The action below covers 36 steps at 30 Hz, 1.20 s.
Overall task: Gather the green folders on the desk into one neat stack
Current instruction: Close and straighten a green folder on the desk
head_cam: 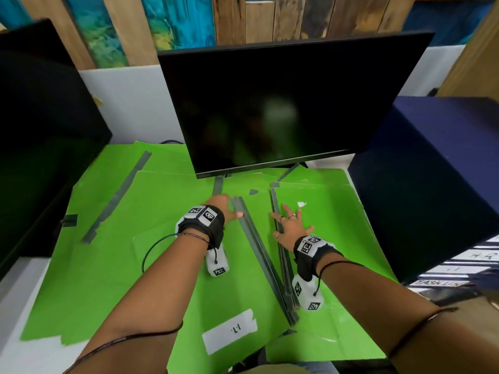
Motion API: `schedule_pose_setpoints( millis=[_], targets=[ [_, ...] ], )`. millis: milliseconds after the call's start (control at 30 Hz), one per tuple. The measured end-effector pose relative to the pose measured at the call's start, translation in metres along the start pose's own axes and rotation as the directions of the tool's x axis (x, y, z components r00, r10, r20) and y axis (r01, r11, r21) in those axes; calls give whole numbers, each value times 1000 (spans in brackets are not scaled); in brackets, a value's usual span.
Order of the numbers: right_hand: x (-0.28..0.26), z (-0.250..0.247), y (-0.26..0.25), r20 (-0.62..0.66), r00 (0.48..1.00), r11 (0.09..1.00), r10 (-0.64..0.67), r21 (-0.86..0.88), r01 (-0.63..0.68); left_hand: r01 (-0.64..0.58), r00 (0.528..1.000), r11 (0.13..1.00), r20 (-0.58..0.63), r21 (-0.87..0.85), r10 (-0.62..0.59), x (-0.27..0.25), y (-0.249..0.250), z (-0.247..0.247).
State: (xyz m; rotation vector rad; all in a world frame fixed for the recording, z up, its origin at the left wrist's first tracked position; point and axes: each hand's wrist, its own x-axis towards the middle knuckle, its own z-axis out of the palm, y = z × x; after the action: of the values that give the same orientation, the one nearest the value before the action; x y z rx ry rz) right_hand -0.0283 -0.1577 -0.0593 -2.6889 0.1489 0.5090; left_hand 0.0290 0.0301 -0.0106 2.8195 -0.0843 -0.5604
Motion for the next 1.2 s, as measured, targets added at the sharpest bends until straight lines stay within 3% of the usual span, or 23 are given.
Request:
schedule_pose_setpoints(
  millis=[67,200,300,400,500,600,700,767,867,933,967,1033,1100,1167,1200],
  targets=[
    [0,-4,2,-10,1000,1000,4,29,-4,-76,994,994,-88,-74,69,-6,5,-12],
    [-1,-13,11,34,999,996,-2,86,-1,-237,952,971,-207,-28,227,-21,16,-38],
    [-4,-18,9,57,998,997,0,76,-4,-345,895,938,-307,-19,323,-35,17,-62],
    [-6,-25,-2,64,998,993,19,118,-26,-493,822,845,-428,-205,376,-47,8,-78],
    [-13,-41,-33,44,998,981,-44,188,35,-578,766,735,-545,-353,341,-54,0,-88],
    [-32,-56,-73,73,984,849,-163,519,102,-632,702,673,-652,-385,287,-52,0,-100],
    [-40,-68,-97,19,969,852,-247,480,208,-643,713,628,-642,-438,282,-52,8,-117],
    [-52,-84,-101,-29,961,733,-276,640,230,-633,724,601,-647,-488,238,-48,8,-127],
    [-62,-111,-109,-46,959,605,-279,768,212,-579,725,655,-673,-485,143,-38,-6,-136],
    [-62,-129,-105,-20,922,506,-388,831,231,-528,717,718,-691,-453,91,-31,-20,-139],
    [-61,-138,-103,-4,900,511,-436,822,251,-481,722,753,-690,-449,50,-30,-27,-139],
    [-58,-146,-97,42,902,677,-430,676,292,-359,727,824,-685,-439,-48,-29,-40,-137],
    [-50,-147,-85,76,882,764,-465,537,357,-240,731,875,-671,-420,-122,-29,-52,-131],
    [-42,-143,-74,186,851,833,-490,387,395,-200,722,873,-669,-446,-176,-28,-62,-121],
    [-38,-140,-71,216,858,879,-467,216,424,-201,720,847,-661,-492,-212,-29,-64,-116]
  ],
)
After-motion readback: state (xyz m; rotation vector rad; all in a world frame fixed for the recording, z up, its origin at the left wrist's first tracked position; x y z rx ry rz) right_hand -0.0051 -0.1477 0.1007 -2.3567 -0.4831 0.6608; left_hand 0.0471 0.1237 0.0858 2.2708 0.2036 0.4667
